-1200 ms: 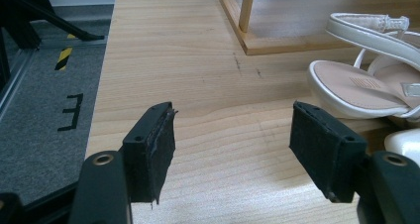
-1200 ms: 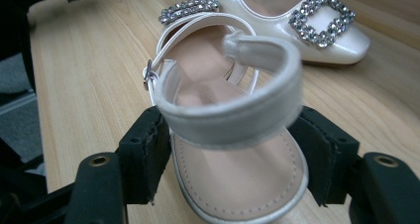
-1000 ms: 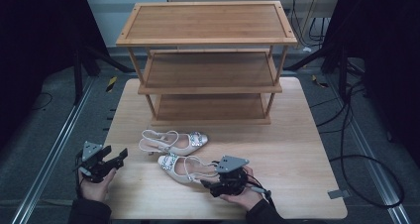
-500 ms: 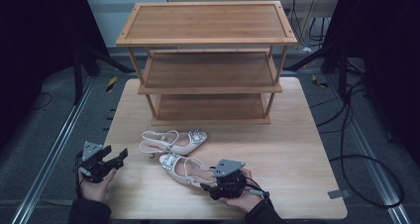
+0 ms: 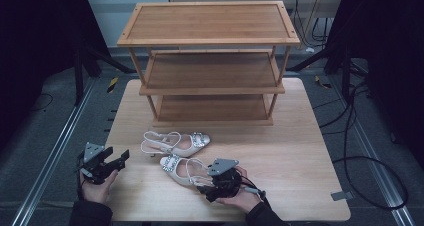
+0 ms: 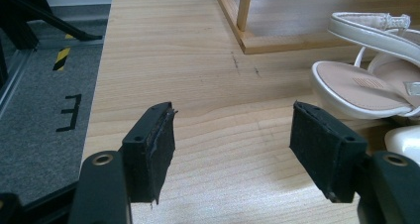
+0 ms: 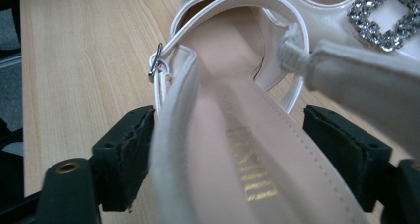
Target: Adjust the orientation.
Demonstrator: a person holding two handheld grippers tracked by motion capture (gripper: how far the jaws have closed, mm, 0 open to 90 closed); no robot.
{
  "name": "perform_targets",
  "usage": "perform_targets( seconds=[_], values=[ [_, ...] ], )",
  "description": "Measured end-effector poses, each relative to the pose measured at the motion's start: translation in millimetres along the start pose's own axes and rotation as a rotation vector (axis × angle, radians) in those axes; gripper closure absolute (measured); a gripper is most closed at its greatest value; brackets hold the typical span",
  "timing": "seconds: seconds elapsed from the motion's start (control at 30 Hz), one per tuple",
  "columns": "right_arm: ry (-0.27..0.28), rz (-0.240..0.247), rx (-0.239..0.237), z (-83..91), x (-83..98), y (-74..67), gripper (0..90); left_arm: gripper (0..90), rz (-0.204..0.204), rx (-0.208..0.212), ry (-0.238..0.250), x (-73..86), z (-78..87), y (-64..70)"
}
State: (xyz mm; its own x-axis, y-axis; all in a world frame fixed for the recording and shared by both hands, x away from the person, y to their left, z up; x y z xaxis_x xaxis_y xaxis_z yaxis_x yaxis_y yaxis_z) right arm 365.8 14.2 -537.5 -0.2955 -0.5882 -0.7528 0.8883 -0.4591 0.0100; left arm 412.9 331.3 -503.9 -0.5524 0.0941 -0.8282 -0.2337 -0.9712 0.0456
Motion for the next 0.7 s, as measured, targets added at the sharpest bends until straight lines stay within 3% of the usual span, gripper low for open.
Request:
perform_targets(
  seconds=[0.3,0.43,0.47,0.7],
  values=[
    [-0.021,0.022,-0.023,-4.2,-1.2,1.8,26.2,32.5,-0.003,0.0,-0.001,0.1,-0.4,0.1],
    [-0.033,0.027,-0.051,-2.9,-1.1,0.3,31.7,32.4,-0.006,0.002,-0.008,0.7,-1.5,0.3],
    [-0.042,0.022,-0.08,-1.6,-1.7,-2.5,35.5,32.4,-0.006,0.005,-0.008,0.8,-1.8,1.2],
    [-0.049,0.013,-0.094,0.2,-2.0,-6.6,39.7,32.4,-0.003,0.003,-0.004,0.5,-1.1,-0.4]
  ],
)
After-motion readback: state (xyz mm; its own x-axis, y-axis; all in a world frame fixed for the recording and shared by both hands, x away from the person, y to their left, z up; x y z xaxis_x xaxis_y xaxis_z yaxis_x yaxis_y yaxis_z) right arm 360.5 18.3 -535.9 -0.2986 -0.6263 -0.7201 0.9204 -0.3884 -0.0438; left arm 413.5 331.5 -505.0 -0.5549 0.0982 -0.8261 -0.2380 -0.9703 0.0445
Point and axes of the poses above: each handheld gripper's, and its own axes: z roughly backward along the jaws, x roughly out of its underside, y roughly to its right, the point moved 8 cm from there along -z, roughly forward along the jaws, and after that the axes turned 3 degrees about -y, right-handed, at the moved point
